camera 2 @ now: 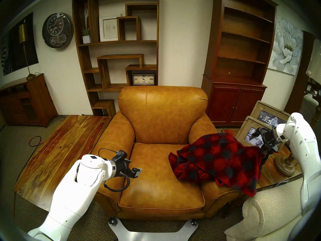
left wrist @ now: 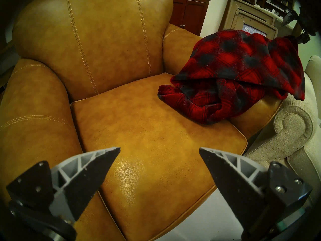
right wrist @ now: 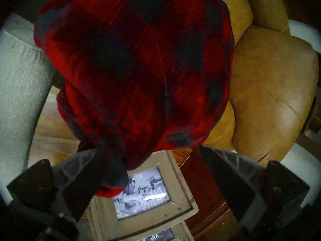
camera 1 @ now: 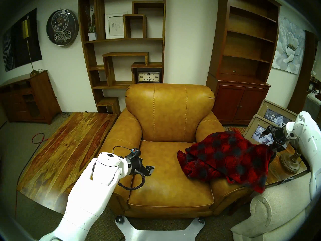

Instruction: Move the blanket from sofa and drape it over the sofa arm

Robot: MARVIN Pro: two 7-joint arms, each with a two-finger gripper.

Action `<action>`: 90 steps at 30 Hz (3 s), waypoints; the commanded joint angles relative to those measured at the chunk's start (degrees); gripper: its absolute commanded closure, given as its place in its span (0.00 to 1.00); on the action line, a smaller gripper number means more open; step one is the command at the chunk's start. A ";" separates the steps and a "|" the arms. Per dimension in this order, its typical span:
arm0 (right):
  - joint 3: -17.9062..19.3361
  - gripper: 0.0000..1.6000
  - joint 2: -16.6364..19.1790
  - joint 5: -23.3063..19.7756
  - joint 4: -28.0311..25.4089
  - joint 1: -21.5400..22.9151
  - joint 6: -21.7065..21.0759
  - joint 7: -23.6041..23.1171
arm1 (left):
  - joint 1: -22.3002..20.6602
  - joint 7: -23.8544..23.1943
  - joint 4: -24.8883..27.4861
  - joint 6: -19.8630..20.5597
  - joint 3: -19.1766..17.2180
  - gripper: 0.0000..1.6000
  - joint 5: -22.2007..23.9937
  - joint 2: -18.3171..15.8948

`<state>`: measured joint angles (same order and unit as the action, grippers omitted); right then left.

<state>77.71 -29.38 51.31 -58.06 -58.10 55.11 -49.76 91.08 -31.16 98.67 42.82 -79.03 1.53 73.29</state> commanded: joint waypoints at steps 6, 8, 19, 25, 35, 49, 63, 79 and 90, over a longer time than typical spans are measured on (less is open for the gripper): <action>0.69 0.00 7.08 -8.81 -5.18 0.83 -0.11 -3.42 | -0.42 -0.08 0.73 -0.15 0.01 0.00 0.02 0.04; 0.45 0.00 8.86 -9.45 -6.19 0.71 -0.11 -3.49 | -0.43 -0.07 0.70 -0.16 0.01 0.00 0.03 0.05; -1.87 0.00 13.26 -13.69 -10.41 -4.26 -0.11 -3.61 | -0.45 -0.05 0.63 -0.16 0.01 0.00 0.03 0.07; -2.78 0.00 16.10 -17.52 -13.79 -5.87 -0.11 -2.08 | -0.47 -0.04 0.52 -0.16 0.01 0.00 0.03 0.09; -3.44 0.00 19.42 -22.91 -18.16 -8.90 -0.11 -2.82 | -0.50 -0.03 0.45 -0.17 0.01 0.00 0.04 0.11; -8.24 0.00 21.27 -24.15 -13.44 -17.27 -0.11 -4.53 | -0.55 -0.02 0.35 -0.17 0.02 0.00 0.04 0.13; -9.35 0.00 21.97 -25.50 -10.61 -21.82 -0.11 -3.96 | -0.60 0.02 0.06 -0.17 0.02 0.00 0.05 0.18; -8.58 0.00 22.32 -36.31 -19.80 -22.90 -0.11 1.45 | -0.66 0.04 -0.20 -0.18 0.02 0.00 0.06 0.22; -10.39 0.00 17.49 -49.98 -30.33 -25.03 -0.11 5.62 | -0.75 0.03 -0.18 -0.21 0.04 0.00 0.07 0.24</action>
<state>67.65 -8.57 9.60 -82.32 -82.39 55.07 -47.58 90.85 -31.03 97.58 42.81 -79.03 1.54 73.42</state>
